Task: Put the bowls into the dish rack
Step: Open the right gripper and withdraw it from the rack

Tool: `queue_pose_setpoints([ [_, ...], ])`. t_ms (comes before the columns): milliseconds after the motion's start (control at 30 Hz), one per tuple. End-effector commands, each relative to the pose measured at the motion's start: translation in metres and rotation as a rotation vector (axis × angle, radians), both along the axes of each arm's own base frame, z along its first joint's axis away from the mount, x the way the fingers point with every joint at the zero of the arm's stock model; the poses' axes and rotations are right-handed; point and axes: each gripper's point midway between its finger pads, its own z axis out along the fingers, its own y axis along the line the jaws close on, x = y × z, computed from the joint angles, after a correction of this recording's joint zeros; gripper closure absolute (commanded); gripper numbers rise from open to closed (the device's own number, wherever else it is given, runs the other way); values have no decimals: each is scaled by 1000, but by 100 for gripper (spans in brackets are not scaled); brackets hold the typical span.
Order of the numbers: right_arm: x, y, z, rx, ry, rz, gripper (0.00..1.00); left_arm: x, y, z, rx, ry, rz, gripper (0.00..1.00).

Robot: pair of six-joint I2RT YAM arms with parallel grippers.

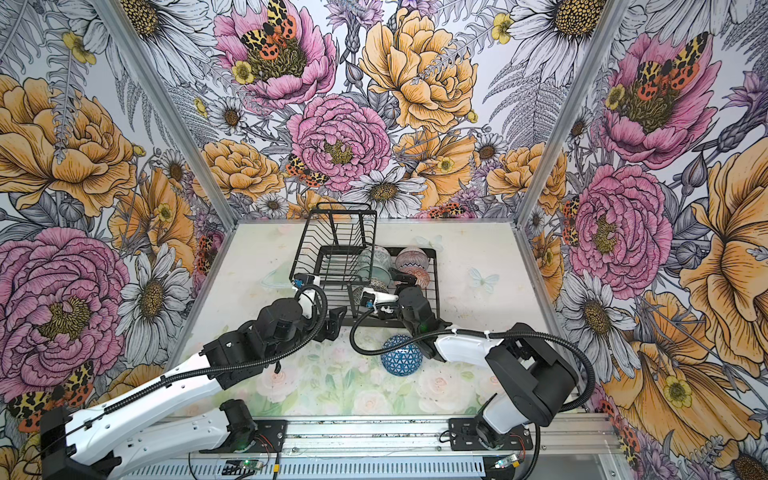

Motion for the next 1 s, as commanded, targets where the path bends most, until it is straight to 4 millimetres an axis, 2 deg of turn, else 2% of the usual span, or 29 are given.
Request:
queue_pose_setpoints([
  [0,-12,-8,3,46,35,-25,1,-3,9,-3,8,10,18,1],
  [200,-27,-26,23,165,66,-81,1,-11,14,0,10,24,7,1],
  [333,-37,-40,46,299,95,-140,0,-18,14,-4,18,44,-3,1],
  [467,-44,-61,71,455,165,-258,0,-28,9,-10,31,69,-31,1],
  [533,-49,-65,79,507,213,-281,1,-34,4,-13,33,79,-49,1],
  [700,-47,-79,85,590,342,-421,1,-48,-16,-30,38,139,-94,1],
  [833,-39,-84,72,617,445,-479,0,-59,-35,-53,64,195,-125,1],
  [967,-31,-88,67,701,542,-494,1,-66,-62,-79,28,247,-183,1],
])
